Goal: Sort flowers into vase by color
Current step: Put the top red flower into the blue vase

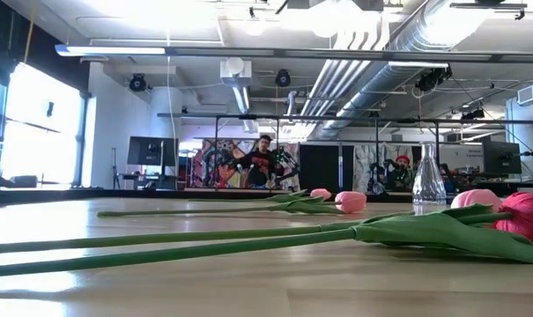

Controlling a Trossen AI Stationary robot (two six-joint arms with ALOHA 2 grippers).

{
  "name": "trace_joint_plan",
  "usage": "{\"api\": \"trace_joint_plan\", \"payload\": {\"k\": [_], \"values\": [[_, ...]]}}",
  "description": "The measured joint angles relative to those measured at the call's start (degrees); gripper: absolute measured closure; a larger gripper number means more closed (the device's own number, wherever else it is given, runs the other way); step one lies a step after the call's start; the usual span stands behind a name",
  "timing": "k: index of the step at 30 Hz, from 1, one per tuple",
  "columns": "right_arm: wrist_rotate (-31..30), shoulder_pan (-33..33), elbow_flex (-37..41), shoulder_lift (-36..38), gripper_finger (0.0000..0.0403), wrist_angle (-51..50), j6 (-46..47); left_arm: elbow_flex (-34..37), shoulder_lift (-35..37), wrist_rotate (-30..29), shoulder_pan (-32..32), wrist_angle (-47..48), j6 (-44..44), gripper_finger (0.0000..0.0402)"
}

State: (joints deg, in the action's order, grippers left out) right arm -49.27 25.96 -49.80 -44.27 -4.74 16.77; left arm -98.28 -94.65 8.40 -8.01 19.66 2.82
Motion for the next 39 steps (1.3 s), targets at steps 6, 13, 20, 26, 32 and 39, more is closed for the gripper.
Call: {"api": "trace_joint_plan", "payload": {"k": [6, 13, 20, 26, 32, 39], "values": [[4.04, -1.46, -0.02, -0.95, 0.0179, 8.35, -6.26, 0.0, 0.0, -1.34, 3.56, -4.89, 1.25, 0.0401], [14.82, -5.6, -0.02, -2.58, 0.018, 13.75, -7.28, -0.02, -1.07, -4.06, 5.95, -9.24, -1.92, 0.0401], [23.3, -8.78, -3.31, -3.49, 0.018, 14.59, -8.42, 0.11, -6.26, -3.04, 7.36, -18.15, -3.39, 0.0401], [23.62, -8.74, -11.12, -4.94, 0.018, 3.91, -9.51, 0.11, -7.85, -2.65, 7.39, -20.7, -3.56, 0.0401], [24.23, -8.74, -16.28, -8.57, 0.0204, 0.07, -9.76, 0.04, -7.77, -2.6, 7.23, -21.01, -5.47, 0.0401], [24.74, -8.72, -18.32, -9.78, 0.03, -1.38, -7.7, 0.04, -7.76, -2.56, 7.17, -20.66, -5.59, 0.0401]]}}
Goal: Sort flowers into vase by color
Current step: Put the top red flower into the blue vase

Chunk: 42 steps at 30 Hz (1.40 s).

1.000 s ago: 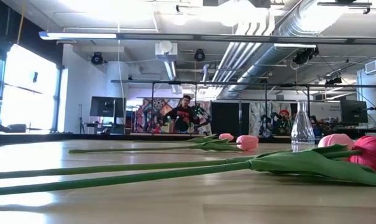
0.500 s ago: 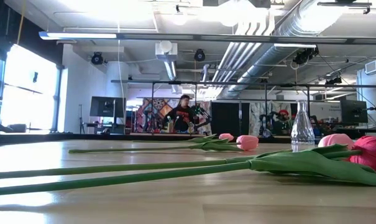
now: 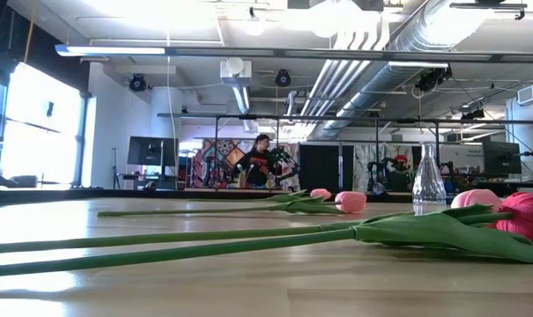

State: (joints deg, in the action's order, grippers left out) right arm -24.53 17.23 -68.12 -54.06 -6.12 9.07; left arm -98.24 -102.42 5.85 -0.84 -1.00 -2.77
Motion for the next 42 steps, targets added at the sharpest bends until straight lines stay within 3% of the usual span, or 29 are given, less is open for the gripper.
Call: {"api": "trace_joint_plan", "payload": {"k": [4, 6, 21, 32, 42], "values": [[-0.3, 0.0, -0.06, 0.14, 0.0375, -1.91, 1.45, 0.0, 0.0, 0.03, 0.0, 0.96, 0.44, 0.0401], [-0.56, 0.0, -0.06, 0.04, 0.0394, -2.75, 1.93, 0.0, 0.0, 0.67, 0.0, 2.03, 1.06, 0.04], [-4.51, 0.0, -0.61, 0.44, 0.0401, -10.42, 6.99, 0.02, 4.15, 2.11, -0.37, 6.33, 0.14, 0.0268], [-5.14, 0.0, -3.84, 0.56, 0.0402, -21.1, 10.61, 0.0, 11.14, 2.38, -1.8, 13.99, -1.98, 0.0272], [-3.85, 0.0, -3.91, 1.28, 0.0402, -22.81, 10.61, 0.02, 17.99, -2.51, -2.93, 23.42, -2.85, 0.0273]]}}
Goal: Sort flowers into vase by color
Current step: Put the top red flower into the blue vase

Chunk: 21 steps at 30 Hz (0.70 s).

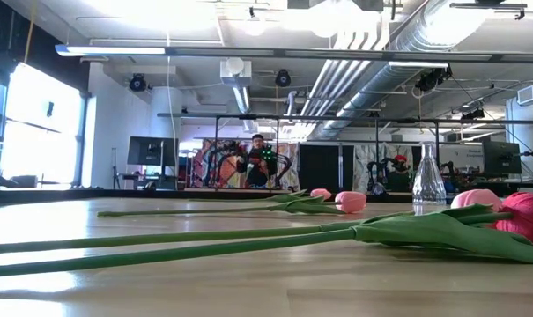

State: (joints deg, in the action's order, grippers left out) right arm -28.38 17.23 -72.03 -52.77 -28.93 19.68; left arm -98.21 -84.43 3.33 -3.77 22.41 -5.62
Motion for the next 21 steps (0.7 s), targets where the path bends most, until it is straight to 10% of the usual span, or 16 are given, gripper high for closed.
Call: {"api": "trace_joint_plan", "payload": {"k": [21], "values": [[3.47, 0.0, 0.0, 1.11, 0.0403, -6.91, 4.31, 28.47, 22.84, -9.79, -1.16, -9.57, 5.17, 0.0273]]}}
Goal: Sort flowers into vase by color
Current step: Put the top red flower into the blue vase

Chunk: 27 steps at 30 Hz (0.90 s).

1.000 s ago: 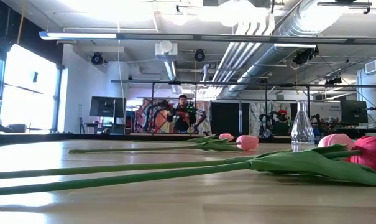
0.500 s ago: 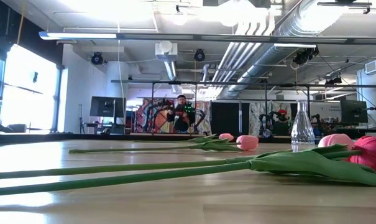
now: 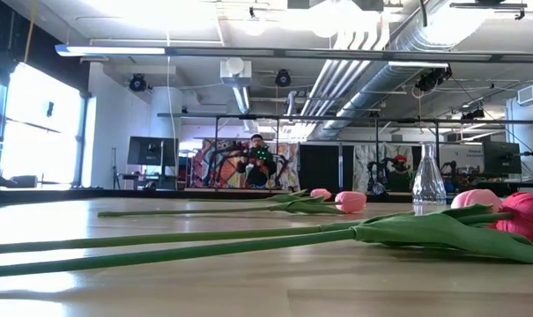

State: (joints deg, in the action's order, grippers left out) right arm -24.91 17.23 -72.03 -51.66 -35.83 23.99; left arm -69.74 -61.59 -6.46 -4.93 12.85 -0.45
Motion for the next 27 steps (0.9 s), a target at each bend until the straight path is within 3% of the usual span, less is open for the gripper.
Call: {"api": "trace_joint_plan", "payload": {"k": [27], "values": [[0.99, 0.0, 0.0, 0.0, 0.0403, -0.4, 0.0, 1.56, 0.47, -0.11, 0.02, -0.22, -0.66, 0.0273]]}}
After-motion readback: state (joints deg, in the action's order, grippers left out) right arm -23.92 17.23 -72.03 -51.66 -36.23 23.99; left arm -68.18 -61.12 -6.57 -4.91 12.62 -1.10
